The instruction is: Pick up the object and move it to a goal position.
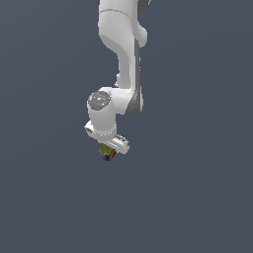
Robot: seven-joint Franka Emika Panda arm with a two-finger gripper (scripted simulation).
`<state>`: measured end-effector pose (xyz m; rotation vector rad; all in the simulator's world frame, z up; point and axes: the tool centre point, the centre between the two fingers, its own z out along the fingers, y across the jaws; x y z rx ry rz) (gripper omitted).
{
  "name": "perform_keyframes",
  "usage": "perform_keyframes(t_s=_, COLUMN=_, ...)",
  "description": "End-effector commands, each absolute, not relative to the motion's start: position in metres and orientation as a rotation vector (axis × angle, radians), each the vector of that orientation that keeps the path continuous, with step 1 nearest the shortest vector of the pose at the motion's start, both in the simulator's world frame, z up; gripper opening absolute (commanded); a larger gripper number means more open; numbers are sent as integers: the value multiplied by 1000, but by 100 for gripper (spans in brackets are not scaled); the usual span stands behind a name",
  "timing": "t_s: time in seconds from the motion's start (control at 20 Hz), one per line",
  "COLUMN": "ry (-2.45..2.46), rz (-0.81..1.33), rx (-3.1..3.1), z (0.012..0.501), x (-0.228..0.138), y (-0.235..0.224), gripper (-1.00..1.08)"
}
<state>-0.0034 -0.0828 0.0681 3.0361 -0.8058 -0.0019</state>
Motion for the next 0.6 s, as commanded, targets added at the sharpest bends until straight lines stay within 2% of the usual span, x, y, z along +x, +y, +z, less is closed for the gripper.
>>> perform_keyframes(t_s=0.0, ry=-807, rz=0, rx=3036, z=61, x=-3, y=-83, gripper=100)
perform_keyframes(t_s=0.15, ry=-808, rz=0, rx=3036, z=59, x=-2, y=-83, gripper=100)
perform_keyframes(t_s=0.2, ry=-808, rz=0, rx=3036, z=59, x=-2, y=-83, gripper=-100)
perform_keyframes(t_s=0.55, ry=-808, rz=0, rx=3036, z=59, x=-2, y=-83, gripper=-100)
